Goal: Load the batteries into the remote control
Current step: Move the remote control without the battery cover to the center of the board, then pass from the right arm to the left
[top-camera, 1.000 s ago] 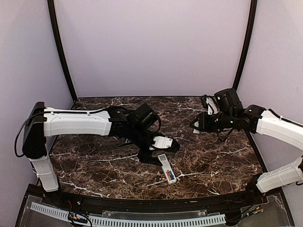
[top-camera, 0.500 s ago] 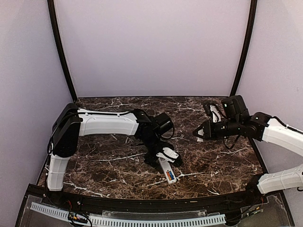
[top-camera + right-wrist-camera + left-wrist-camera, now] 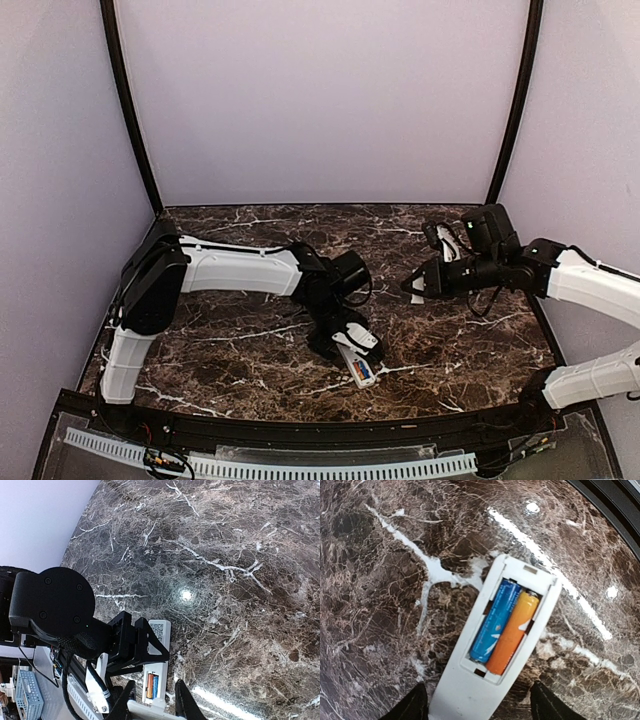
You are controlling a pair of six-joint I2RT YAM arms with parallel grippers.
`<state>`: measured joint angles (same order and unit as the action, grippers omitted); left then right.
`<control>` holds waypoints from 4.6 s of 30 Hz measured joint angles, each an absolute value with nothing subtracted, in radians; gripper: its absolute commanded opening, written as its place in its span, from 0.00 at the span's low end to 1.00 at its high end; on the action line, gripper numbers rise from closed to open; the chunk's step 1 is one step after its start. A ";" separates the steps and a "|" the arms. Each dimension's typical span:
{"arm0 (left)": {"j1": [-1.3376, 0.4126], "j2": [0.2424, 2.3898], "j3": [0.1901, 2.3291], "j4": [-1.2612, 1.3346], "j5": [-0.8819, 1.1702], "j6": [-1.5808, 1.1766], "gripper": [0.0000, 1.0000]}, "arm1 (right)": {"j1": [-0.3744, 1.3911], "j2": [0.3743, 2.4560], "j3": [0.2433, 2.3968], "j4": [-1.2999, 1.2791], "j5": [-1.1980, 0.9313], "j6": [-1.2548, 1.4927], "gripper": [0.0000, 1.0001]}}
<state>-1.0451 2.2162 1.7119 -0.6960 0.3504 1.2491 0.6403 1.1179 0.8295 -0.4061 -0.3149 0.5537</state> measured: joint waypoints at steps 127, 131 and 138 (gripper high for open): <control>-1.061 1.465 1.055 0.456 0.111 -0.381 0.27 | 0.958 1.286 1.242 -0.300 -0.020 0.562 0.00; -1.046 1.462 1.055 0.439 0.080 -0.372 0.26 | 0.958 1.280 1.255 -0.297 -0.026 0.560 0.00; -1.044 1.469 1.061 0.418 0.077 -0.369 0.27 | 0.959 1.281 1.256 -0.295 -0.033 0.560 0.00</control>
<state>-1.0435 1.4689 1.0611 0.4179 0.0769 -0.3687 0.9588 1.2808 1.2564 -0.2951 -0.0334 0.5602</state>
